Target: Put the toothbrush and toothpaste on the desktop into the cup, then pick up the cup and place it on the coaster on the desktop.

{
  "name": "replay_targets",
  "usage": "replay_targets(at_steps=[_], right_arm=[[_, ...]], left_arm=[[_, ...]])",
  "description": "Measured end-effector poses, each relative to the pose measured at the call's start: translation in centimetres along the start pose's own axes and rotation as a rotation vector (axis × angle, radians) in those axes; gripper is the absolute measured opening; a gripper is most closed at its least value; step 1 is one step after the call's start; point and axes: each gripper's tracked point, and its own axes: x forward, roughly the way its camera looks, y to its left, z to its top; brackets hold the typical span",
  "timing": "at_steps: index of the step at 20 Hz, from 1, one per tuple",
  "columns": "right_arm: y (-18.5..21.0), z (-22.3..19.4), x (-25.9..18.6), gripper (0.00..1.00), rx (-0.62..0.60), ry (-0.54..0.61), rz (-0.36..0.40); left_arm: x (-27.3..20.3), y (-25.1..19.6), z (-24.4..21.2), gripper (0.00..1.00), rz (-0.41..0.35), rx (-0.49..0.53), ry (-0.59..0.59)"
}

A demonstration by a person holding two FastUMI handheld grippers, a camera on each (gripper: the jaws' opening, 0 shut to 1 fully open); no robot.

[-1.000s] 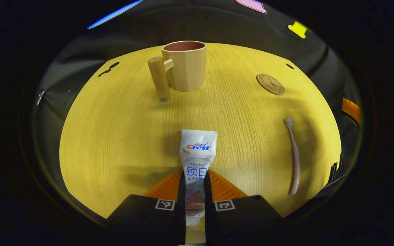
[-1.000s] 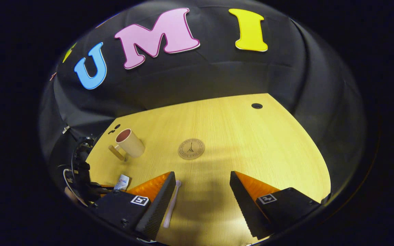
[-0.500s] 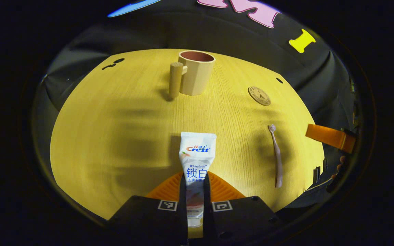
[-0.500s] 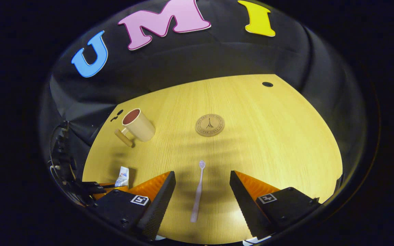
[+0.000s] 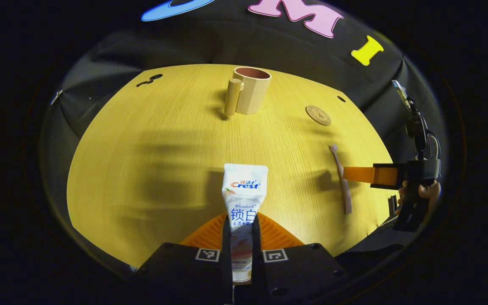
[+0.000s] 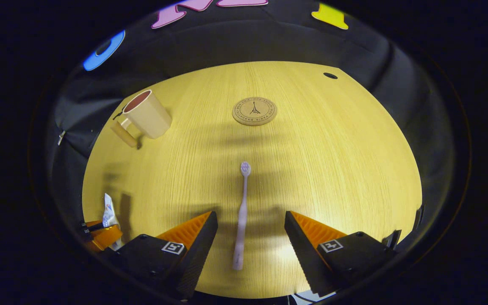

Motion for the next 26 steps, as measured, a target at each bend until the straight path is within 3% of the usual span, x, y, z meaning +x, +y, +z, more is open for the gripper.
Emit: replay_targets(at_steps=[4,6,8,9,10,11,12,14,15,16,18,22,26], right_arm=[[0.4,-0.8,0.7,0.93,-0.008,0.040,-0.018],[0.9,-1.4,0.9,0.86,0.005,0.059,-0.021],[0.8,-1.9,1.5,0.79,0.000,0.078,-0.046],[0.6,-1.7,1.5,0.70,-0.013,0.074,-0.060],[0.5,-1.6,1.5,0.72,-0.020,0.079,-0.063],[0.6,-1.8,1.6,0.31,-0.017,0.098,-0.065],[0.5,-1.7,1.6,0.47,-0.008,0.109,-0.069],[0.3,-1.4,1.4,0.26,0.020,0.110,-0.078],[0.3,-1.6,1.7,0.35,0.020,0.118,-0.077],[0.3,-1.4,1.7,0.34,0.006,0.106,-0.072],[0.3,-1.3,1.7,0.11,0.002,0.082,-0.066],[0.5,-1.4,1.6,0.08,-0.069,0.063,-0.007],[0.1,-1.7,1.2,0.08,-0.016,0.078,0.024]], left_arm=[[0.0,-0.2,0.0,0.23,-0.024,-0.042,-0.005],[-0.1,-0.2,0.2,0.28,-0.035,-0.051,-0.012],[-0.3,0.0,0.3,0.23,-0.044,-0.035,-0.016],[-0.2,0.0,0.3,0.23,-0.046,-0.025,-0.017],[-0.1,0.0,0.2,0.23,-0.046,-0.015,-0.019],[-0.2,0.0,0.3,0.23,-0.047,-0.009,-0.020],[-0.1,0.0,0.2,0.23,-0.049,-0.008,-0.021],[-0.1,-0.1,0.3,0.23,-0.054,-0.025,-0.030],[-0.1,-0.4,0.2,0.27,-0.065,-0.040,-0.026],[-0.1,-0.4,0.3,0.23,-0.075,-0.050,-0.020],[-0.1,-0.2,0.3,0.23,-0.076,-0.042,-0.016],[0.0,-0.2,0.3,0.23,-0.069,-0.029,-0.015],[-0.5,-0.1,1.1,0.22,-0.063,-0.049,-0.039]])
